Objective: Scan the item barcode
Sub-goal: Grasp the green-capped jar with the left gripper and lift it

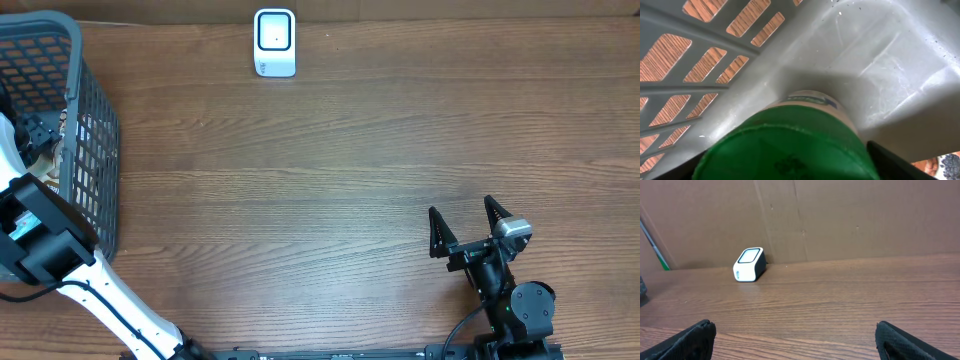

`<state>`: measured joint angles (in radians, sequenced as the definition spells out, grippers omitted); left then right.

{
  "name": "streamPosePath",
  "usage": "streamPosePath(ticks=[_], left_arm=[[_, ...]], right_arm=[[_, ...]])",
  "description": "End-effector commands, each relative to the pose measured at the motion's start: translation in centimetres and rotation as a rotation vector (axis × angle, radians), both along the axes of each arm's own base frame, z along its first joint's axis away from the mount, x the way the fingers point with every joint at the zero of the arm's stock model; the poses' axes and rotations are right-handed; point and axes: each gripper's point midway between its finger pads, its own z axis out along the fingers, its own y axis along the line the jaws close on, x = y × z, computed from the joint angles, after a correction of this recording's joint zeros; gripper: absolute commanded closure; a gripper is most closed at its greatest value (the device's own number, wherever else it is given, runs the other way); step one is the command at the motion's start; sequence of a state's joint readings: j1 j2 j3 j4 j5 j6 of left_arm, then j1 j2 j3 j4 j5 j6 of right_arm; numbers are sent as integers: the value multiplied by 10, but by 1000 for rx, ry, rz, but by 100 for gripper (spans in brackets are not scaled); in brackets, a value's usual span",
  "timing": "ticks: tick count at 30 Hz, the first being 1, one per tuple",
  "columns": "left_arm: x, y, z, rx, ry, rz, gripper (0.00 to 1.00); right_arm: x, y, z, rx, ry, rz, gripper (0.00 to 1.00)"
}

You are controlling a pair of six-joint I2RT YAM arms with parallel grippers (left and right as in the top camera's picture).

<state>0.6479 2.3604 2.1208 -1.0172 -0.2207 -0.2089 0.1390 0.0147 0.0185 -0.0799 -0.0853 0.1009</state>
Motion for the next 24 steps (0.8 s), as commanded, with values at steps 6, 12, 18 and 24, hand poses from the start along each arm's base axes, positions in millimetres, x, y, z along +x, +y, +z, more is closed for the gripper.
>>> streamPosePath(ticks=[6, 12, 18, 24], left_arm=[[-5, -2, -1, -24, 14, 0, 50], [-1, -2, 29, -6, -9, -4, 60], [11, -10, 91, 34, -91, -9, 65], [30, -43, 184, 28, -332, -62, 65]], right_arm=[[0, -1, -1, 1, -6, -5, 0], [0, -1, -1, 1, -6, -5, 0], [0, -1, -1, 1, -6, -5, 0], [0, -1, -1, 1, -6, -5, 0]])
